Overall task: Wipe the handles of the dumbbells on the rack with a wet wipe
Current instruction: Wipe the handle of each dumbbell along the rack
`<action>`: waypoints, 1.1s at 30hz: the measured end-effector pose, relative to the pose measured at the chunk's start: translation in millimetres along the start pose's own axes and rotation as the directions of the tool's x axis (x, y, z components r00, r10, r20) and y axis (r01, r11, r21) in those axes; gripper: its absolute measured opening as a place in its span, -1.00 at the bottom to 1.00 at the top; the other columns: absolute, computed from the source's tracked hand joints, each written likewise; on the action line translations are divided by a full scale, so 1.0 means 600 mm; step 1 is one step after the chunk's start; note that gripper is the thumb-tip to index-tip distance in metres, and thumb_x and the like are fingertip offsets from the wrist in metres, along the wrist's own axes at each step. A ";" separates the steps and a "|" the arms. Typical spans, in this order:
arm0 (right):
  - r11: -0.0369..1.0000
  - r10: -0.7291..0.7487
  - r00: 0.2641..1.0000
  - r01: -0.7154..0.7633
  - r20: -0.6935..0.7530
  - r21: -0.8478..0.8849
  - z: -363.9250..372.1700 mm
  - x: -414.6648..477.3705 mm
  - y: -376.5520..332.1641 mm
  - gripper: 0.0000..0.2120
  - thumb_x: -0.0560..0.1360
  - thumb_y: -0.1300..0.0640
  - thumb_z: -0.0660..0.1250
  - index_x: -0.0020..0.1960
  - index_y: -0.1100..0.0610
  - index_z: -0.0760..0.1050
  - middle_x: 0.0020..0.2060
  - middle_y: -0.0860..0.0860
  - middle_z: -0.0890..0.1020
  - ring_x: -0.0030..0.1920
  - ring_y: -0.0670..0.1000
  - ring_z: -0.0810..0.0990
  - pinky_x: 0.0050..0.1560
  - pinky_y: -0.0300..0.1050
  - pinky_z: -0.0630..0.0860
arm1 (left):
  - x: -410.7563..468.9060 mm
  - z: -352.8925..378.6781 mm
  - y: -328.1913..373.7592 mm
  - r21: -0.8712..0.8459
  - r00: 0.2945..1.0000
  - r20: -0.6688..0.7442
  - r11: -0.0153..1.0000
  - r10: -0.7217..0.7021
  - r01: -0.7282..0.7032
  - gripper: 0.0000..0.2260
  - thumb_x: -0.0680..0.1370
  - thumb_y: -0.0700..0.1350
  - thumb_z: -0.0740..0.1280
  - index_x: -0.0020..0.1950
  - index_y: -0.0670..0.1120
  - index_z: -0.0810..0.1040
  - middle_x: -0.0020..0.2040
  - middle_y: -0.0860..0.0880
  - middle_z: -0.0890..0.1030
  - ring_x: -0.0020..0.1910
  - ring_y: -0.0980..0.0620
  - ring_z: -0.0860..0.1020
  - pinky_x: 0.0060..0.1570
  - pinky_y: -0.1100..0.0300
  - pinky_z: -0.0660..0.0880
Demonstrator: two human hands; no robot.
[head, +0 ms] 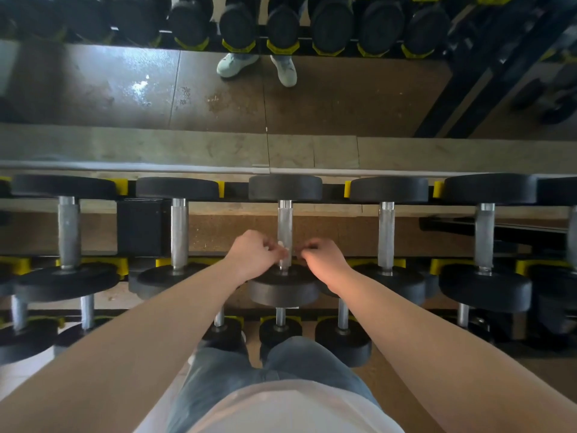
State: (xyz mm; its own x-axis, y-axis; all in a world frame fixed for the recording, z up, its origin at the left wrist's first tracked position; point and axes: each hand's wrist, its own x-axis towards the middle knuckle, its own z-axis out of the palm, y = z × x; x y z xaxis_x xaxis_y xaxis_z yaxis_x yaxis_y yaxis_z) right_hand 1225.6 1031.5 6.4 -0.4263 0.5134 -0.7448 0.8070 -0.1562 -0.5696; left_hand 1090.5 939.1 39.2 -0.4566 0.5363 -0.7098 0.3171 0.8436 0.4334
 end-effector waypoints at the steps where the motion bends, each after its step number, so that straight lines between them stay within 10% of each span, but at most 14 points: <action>1: 1.000 0.000 1.000 0.000 -0.001 0.007 0.001 0.000 0.000 -0.83 0.64 0.17 0.27 0.07 -0.07 0.57 0.00 -0.06 0.63 -0.03 -0.10 0.61 -0.13 -0.25 0.49 | -0.004 0.002 -0.001 0.021 1.000 -0.009 1.000 0.000 0.000 -0.70 0.61 0.08 0.41 -0.26 0.02 0.46 -0.34 0.06 0.47 -0.35 0.17 0.47 -0.39 0.29 0.33; 10: 0.999 -0.016 1.000 0.017 -0.006 0.038 -0.002 0.001 0.005 -0.74 0.63 0.21 0.27 -0.08 -0.15 0.53 -0.01 -0.13 0.62 0.09 -0.05 0.61 0.16 -0.08 0.55 | 0.040 -0.013 0.045 -0.392 0.945 -0.326 0.911 -0.009 -0.126 -0.79 0.56 0.07 0.47 0.10 -0.02 0.72 -0.01 0.05 0.70 -0.01 0.07 0.62 -0.02 0.18 0.52; 15: 0.997 -0.029 0.999 0.031 -0.036 0.068 0.002 -0.004 0.009 -0.77 0.63 0.18 0.28 -0.06 -0.14 0.57 -0.01 -0.11 0.64 0.06 -0.05 0.61 0.07 -0.13 0.52 | -0.001 0.015 0.009 0.152 0.921 -0.148 0.928 0.361 -0.340 -0.88 0.61 -0.01 0.41 0.09 0.03 0.72 0.03 0.06 0.69 -0.06 0.15 0.61 0.08 0.20 0.57; 20: 0.998 -0.058 0.996 0.059 -0.066 0.018 0.009 -0.012 0.001 -0.83 0.63 0.15 0.28 0.07 -0.03 0.64 -0.04 -0.12 0.63 -0.02 -0.11 0.59 -0.17 -0.28 0.41 | -0.015 0.013 0.006 0.252 0.938 -0.063 0.915 0.342 -0.317 -0.86 0.62 0.01 0.40 0.08 0.04 0.73 0.05 0.01 0.69 -0.09 0.08 0.60 0.03 0.18 0.57; 33: 0.828 -0.194 0.978 0.204 -0.075 0.523 0.019 -0.096 -0.031 -0.78 0.62 0.23 0.34 0.25 0.11 0.60 0.00 0.04 0.73 -0.01 -0.01 0.72 0.04 -0.03 0.65 | -0.055 -0.018 -0.023 -0.297 0.965 -0.011 0.921 0.261 -0.252 -0.81 0.66 -0.02 0.34 0.25 0.03 0.62 0.08 0.10 0.64 0.10 0.12 0.58 0.22 0.10 0.49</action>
State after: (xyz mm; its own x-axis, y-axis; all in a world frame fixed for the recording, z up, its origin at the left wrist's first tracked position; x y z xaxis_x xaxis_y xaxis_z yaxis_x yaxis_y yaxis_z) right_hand 1230.4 995.3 55.9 -0.5427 0.5958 -0.5920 0.3671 -0.4657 -0.8052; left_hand 1092.1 910.0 62.4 -0.3669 0.7381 -0.5662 0.1605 0.6498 0.7430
